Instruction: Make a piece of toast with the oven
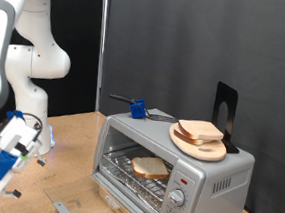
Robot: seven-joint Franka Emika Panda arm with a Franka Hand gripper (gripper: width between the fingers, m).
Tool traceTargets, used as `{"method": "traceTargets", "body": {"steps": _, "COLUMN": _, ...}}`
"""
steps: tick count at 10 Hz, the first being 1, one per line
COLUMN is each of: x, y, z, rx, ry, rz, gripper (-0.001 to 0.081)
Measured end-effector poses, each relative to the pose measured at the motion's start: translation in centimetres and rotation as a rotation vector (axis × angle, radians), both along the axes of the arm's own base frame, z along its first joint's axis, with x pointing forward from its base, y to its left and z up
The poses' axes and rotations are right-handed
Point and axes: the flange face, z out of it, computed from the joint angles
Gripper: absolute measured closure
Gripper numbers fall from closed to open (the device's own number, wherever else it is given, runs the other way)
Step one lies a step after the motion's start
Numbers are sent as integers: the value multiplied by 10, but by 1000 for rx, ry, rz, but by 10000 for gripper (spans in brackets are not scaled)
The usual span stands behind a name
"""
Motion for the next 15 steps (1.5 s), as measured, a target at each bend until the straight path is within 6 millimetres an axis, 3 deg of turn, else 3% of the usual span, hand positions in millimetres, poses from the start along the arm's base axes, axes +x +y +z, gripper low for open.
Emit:
{"method": "traceTargets", "body": {"steps": 4, "x": -7, "y": 44, "z": -39, "rx": -7, "ry": 7, "rz": 41, "gripper": -2}}
{"method": "traceTargets", "body": {"steps": 8, "x": -20, "y": 75, "z": -41, "rx": 64, "ry": 5, "rz": 103, "gripper": -2}}
{"method": "traceTargets", "body": {"steps": 11, "x": -24, "y": 81, "z": -21, "rx": 131, "ry": -11, "rz": 99, "gripper": -2}}
{"method": "traceTargets", "body": {"steps": 15, "x": -20, "y": 84, "z": 28, "rx": 269, "ry": -45, "rz": 90, "gripper": -2}}
